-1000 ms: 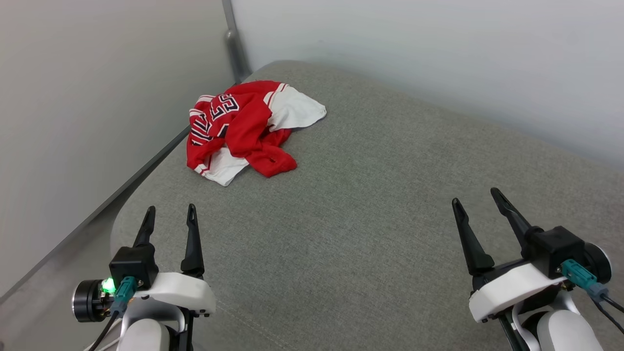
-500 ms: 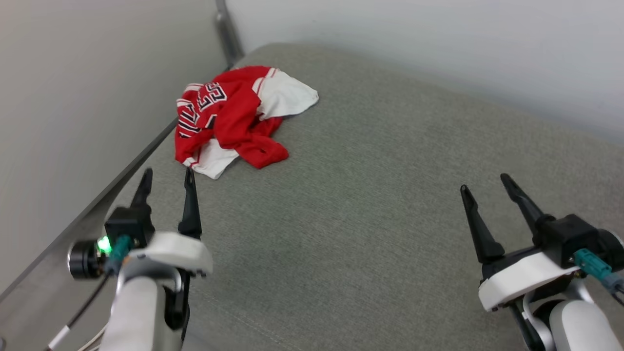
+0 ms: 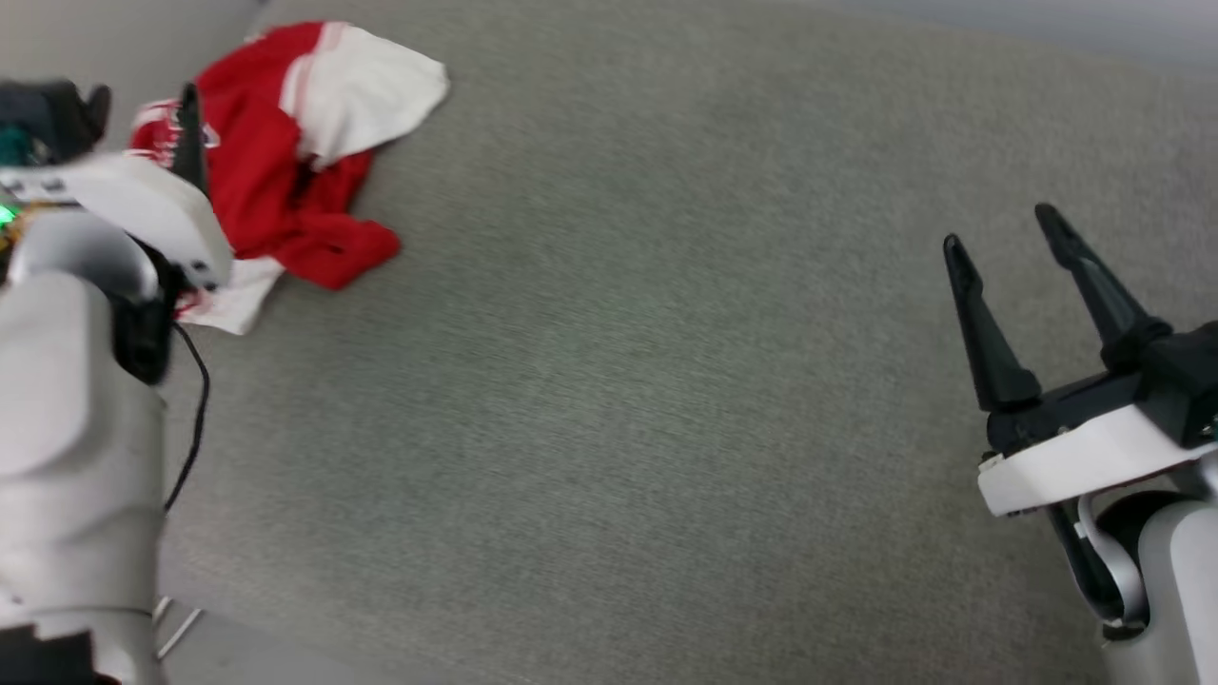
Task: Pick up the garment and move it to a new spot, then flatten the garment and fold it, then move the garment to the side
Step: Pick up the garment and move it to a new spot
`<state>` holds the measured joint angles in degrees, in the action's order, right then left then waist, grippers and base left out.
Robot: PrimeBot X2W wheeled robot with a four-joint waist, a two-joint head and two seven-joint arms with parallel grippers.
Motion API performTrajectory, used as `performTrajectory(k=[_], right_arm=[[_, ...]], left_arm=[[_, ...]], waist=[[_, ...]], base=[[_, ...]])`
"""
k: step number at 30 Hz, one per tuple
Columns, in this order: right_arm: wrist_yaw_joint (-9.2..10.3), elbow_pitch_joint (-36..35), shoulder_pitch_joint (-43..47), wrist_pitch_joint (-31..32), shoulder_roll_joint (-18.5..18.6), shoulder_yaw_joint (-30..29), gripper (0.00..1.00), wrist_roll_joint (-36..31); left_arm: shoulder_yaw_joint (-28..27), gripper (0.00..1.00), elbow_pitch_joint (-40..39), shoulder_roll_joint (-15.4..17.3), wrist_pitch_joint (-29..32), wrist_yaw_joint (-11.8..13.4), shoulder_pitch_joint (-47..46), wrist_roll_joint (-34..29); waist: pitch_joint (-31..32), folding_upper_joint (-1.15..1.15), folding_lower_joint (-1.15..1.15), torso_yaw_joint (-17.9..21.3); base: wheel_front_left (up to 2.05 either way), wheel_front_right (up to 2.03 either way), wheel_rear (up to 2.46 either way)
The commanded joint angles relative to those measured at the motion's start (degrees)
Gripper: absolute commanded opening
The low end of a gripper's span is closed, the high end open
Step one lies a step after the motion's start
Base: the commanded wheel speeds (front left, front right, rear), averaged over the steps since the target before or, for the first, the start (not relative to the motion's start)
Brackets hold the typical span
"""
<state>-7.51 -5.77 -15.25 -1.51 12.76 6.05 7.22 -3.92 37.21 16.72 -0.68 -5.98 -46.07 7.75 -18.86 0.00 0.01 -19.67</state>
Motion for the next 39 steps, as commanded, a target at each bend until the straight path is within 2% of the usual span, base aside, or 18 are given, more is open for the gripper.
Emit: performTrajectory(k=[1,6,10,15,20,21,23,27,33,39], right_arm=[[0.04,-0.8,-1.4,-0.3,0.5,-0.1,1.00,0.4],[0.04,-1.8,-3.2,-0.9,0.7,0.0,1.00,0.9],[0.04,-1.8,-4.6,-1.6,0.9,0.4,1.00,1.3],[0.04,-1.9,-6.0,-2.1,1.1,0.8,1.00,1.6],[0.04,-2.2,-6.3,-2.1,1.6,0.1,1.00,1.6],[0.04,-2.3,-6.3,-2.1,1.7,0.0,1.00,1.6],[0.04,-2.4,-6.4,-1.8,1.8,-0.1,1.00,1.5],[0.04,-2.4,-6.4,-1.6,1.9,0.0,1.00,1.1],[0.04,-1.4,-4.8,-1.7,1.0,0.0,1.00,1.0],[0.04,-0.1,-2.4,-2.4,-1.0,-0.7,1.00,0.9]], left_arm=[[0.1,1.00,1.2,1.8,3.9,-0.5,-2.6,0.7],[0.8,1.00,4.4,7.0,18.1,-1.4,-7.3,5.2],[0.9,1.00,5.5,10.2,27.5,-1.5,-6.7,10.8],[-1.5,1.00,6.9,13.8,33.9,-1.4,-3.1,15.8],[-2.9,1.00,8.9,13.5,38.4,1.2,1.3,17.3],[-3.0,0.46,8.8,13.1,38.9,1.8,1.8,17.6],[-2.8,0.00,7.9,13.0,37.9,2.9,2.4,17.0],[-2.7,0.00,4.8,13.1,33.9,5.0,1.7,15.7],[-3.3,0.00,-0.5,15.0,23.7,8.0,-1.3,13.1],[-3.3,0.00,-2.6,14.0,12.5,7.3,-2.5,12.4]], waist=[[-6.7,0.00,-0.01,5.8],[-11.4,0.00,-0.01,9.0],[-14.1,0.00,-0.01,10.9],[-16.9,0.00,-0.01,13.0],[-18.4,0.00,-0.01,13.3],[-18.5,0.00,-0.01,13.3],[-18.5,0.00,-0.01,13.1],[-17.1,0.00,-0.01,12.5],[-12.5,0.00,-0.01,11.1],[-5.9,0.00,-0.01,9.8]], base=[[0.00,0.00,0.00],[0.00,0.00,0.00],[0.00,0.00,0.00],[0.00,0.00,0.00],[0.00,0.00,0.00],[0.00,0.00,0.00],[0.00,0.00,0.00],[0.00,0.00,0.00],[0.00,0.00,0.00],[0.00,0.00,0.00]])
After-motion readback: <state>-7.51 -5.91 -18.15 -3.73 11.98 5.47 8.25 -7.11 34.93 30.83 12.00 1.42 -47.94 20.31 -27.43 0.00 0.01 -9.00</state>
